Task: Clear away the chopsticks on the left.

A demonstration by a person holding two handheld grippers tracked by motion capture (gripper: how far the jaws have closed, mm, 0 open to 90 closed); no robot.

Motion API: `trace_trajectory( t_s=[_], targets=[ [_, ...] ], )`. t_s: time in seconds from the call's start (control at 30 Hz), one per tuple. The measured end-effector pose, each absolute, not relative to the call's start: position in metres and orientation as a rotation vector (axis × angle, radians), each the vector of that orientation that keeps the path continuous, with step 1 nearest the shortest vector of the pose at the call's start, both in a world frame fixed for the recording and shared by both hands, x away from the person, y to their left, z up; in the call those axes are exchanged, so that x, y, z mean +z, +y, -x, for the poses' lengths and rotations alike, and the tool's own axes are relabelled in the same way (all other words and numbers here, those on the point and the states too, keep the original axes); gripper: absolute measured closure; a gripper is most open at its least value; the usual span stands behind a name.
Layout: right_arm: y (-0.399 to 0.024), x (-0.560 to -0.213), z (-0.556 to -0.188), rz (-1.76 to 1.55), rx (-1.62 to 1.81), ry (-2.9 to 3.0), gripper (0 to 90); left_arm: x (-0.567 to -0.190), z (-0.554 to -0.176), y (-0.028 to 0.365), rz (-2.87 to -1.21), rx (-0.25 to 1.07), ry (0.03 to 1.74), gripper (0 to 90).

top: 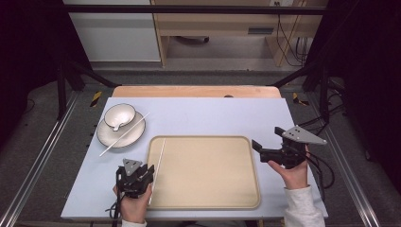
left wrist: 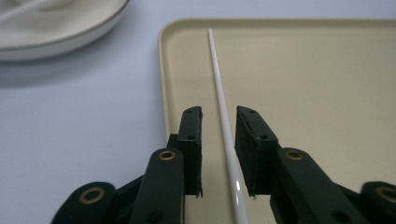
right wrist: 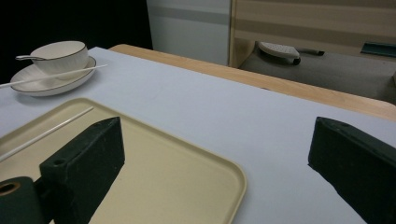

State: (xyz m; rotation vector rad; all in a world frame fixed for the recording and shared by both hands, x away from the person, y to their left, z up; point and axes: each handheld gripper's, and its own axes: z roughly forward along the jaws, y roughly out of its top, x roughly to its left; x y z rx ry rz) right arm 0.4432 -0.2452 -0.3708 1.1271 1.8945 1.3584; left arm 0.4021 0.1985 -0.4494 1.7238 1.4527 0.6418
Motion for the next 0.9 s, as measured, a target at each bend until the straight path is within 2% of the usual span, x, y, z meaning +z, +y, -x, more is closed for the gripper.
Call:
trace_trajectory(
  t_s=[0.3,0.57,0.77,0.9],
  targets=[
    [-0.247,-0.369,-0.441,-1.130,1.369,1.884,3.9,-0.418,-0.415,0.215,-1.737,0.617,1.286,53.9],
    [-0.251,-0.366,-0.439,-1.124,1.382,1.869,4.0,-0.397,-0.430,0.239,-1.778,0.599,1.188,35.8],
    [-0.251,-0.366,-0.439,-1.124,1.381,1.867,4.0,-0.391,-0.442,0.261,-1.775,0.600,1.172,29.1],
    [-0.251,-0.366,-0.439,-1.126,1.380,1.865,4.0,-0.392,-0.450,0.275,-1.814,0.649,1.167,26.2]
  ],
)
